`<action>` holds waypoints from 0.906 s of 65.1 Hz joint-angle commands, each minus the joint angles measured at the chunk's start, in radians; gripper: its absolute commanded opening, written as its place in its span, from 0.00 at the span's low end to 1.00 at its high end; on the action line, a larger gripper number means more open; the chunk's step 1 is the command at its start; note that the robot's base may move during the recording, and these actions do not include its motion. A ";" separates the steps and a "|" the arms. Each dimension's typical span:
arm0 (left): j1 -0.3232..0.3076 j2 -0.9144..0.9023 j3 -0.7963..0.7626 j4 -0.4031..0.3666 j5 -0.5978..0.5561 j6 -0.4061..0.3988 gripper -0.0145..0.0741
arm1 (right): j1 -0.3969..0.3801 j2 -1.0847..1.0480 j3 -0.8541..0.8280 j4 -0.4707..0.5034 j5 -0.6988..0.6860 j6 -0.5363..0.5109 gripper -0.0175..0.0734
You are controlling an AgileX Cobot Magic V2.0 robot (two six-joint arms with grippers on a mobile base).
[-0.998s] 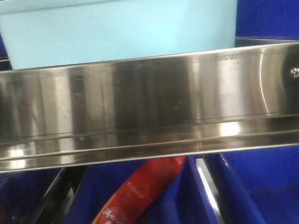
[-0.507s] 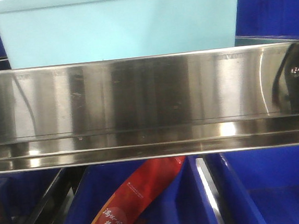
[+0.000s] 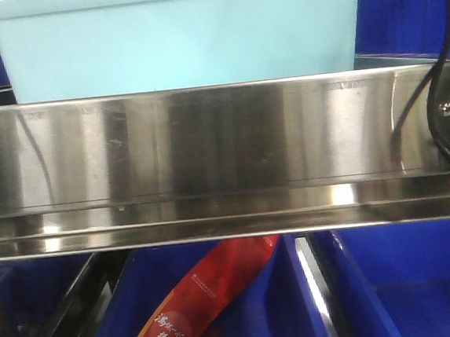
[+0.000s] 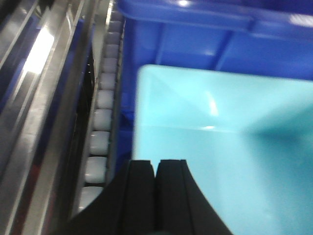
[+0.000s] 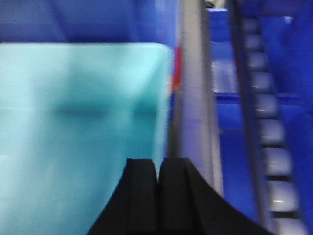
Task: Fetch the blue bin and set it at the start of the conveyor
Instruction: 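Close both grippers on opposite rims of the turquoise bin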
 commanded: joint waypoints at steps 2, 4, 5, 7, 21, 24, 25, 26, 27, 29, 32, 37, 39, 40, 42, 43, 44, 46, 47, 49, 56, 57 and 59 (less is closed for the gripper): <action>-0.027 0.013 -0.011 0.027 0.003 -0.011 0.22 | -0.006 -0.007 -0.009 0.003 -0.002 -0.031 0.03; -0.027 0.017 -0.012 0.027 0.019 -0.025 0.27 | -0.004 -0.003 -0.009 0.003 -0.004 -0.031 0.03; -0.027 0.017 -0.014 0.027 0.027 -0.036 0.30 | -0.004 -0.003 -0.009 0.003 -0.004 -0.031 0.03; -0.022 0.019 -0.013 0.027 0.046 -0.059 0.33 | -0.002 -0.001 -0.009 0.003 -0.004 -0.031 0.03; -0.011 0.023 -0.013 0.061 0.067 -0.064 0.40 | -0.002 0.007 -0.009 0.006 0.031 -0.031 0.25; -0.011 0.023 -0.013 0.061 0.067 -0.064 0.40 | -0.002 0.007 -0.009 0.011 0.043 -0.031 0.33; -0.011 0.023 -0.013 0.061 0.067 -0.064 0.40 | -0.002 0.009 -0.009 0.013 0.044 -0.031 0.35; -0.011 0.026 -0.013 0.061 0.067 -0.064 0.40 | -0.002 0.008 -0.009 0.018 0.046 -0.031 0.37; -0.011 0.027 -0.013 0.063 0.067 -0.064 0.40 | -0.002 0.008 -0.009 0.022 0.046 -0.031 0.39; -0.011 0.031 -0.013 0.063 0.067 -0.064 0.40 | -0.002 0.009 -0.009 0.034 0.046 -0.031 0.41; -0.006 0.038 -0.013 0.066 0.067 -0.064 0.40 | -0.002 0.013 -0.009 0.056 0.042 -0.031 0.41; 0.000 0.050 -0.013 0.051 0.067 -0.064 0.40 | -0.002 0.022 -0.009 0.069 0.038 -0.031 0.40; 0.004 0.052 -0.013 0.051 0.067 -0.064 0.40 | -0.002 0.026 -0.009 0.070 0.038 -0.031 0.40; 0.006 0.052 -0.013 0.051 0.067 -0.064 0.40 | -0.004 0.028 -0.009 0.070 0.038 -0.031 0.40; 0.008 0.054 -0.013 0.051 0.067 -0.064 0.40 | -0.004 0.034 -0.009 0.070 0.038 -0.031 0.40; 0.008 0.054 -0.013 0.049 0.067 -0.064 0.40 | -0.004 0.035 -0.009 0.070 0.038 -0.031 0.40; 0.008 0.054 -0.013 0.050 0.069 -0.064 0.40 | -0.004 0.037 -0.009 0.070 0.040 -0.031 0.40; 0.012 0.054 -0.013 0.050 0.071 -0.064 0.40 | -0.004 0.042 -0.009 0.070 0.040 -0.031 0.40; 0.014 0.054 -0.013 0.048 0.071 -0.064 0.40 | -0.004 0.046 -0.009 0.070 0.040 -0.031 0.40; 0.016 0.056 -0.013 0.048 0.073 -0.064 0.40 | -0.004 0.050 -0.009 0.070 0.037 -0.031 0.40; 0.018 0.075 -0.013 0.046 0.095 -0.064 0.40 | -0.004 0.068 -0.009 0.070 0.038 -0.031 0.40; 0.018 0.081 -0.013 0.046 0.100 -0.062 0.40 | -0.006 0.070 -0.009 0.070 0.038 -0.031 0.40; 0.018 0.085 -0.013 0.046 0.107 -0.058 0.40 | -0.005 0.074 -0.009 0.070 0.038 -0.031 0.40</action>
